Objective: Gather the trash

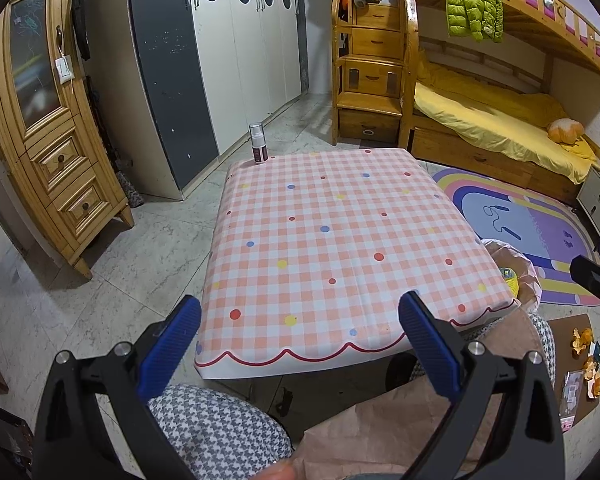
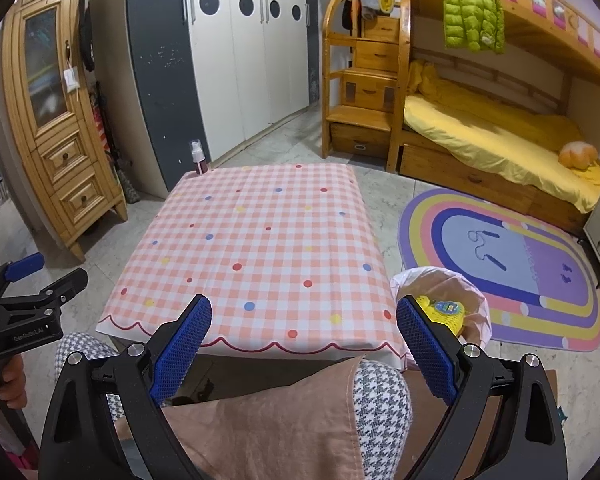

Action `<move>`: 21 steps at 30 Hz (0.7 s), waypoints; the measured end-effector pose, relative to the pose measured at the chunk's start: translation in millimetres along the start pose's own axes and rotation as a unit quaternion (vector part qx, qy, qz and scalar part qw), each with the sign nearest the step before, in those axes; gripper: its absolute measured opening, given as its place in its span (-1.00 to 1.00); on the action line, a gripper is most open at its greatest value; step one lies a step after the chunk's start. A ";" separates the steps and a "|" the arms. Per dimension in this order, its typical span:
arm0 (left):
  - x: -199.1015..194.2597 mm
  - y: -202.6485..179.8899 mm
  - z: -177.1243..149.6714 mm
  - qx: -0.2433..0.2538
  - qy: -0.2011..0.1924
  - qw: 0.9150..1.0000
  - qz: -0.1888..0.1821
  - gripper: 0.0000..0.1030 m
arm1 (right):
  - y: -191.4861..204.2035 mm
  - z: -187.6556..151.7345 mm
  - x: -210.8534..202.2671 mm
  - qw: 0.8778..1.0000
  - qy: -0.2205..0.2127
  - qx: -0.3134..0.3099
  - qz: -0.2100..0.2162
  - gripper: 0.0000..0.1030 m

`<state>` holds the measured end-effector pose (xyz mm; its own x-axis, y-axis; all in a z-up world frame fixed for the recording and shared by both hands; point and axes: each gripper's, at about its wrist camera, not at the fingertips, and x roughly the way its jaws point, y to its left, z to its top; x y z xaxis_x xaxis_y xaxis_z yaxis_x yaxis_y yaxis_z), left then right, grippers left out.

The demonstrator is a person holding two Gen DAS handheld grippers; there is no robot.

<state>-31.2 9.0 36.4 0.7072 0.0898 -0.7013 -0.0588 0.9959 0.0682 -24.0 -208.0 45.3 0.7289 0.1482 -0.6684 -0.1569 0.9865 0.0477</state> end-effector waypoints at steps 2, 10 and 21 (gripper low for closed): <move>0.0 -0.3 -0.4 0.000 0.001 1.000 -0.001 0.87 | -0.4 0.2 0.2 1.000 0.000 0.000 -0.001 0.80; 0.8 -0.9 0.1 0.000 0.003 1.000 -0.001 0.87 | -1.0 0.5 0.2 1.000 0.000 0.001 0.000 0.80; 0.8 -2.2 0.2 0.001 0.003 1.000 -0.002 0.87 | -3.7 0.2 1.4 1.000 0.000 0.003 -0.001 0.80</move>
<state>-30.3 6.9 35.8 0.7038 0.0864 -0.7051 -0.0550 0.9962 0.0672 -22.3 -211.5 44.4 0.7292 0.1464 -0.6684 -0.1512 0.9872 0.0513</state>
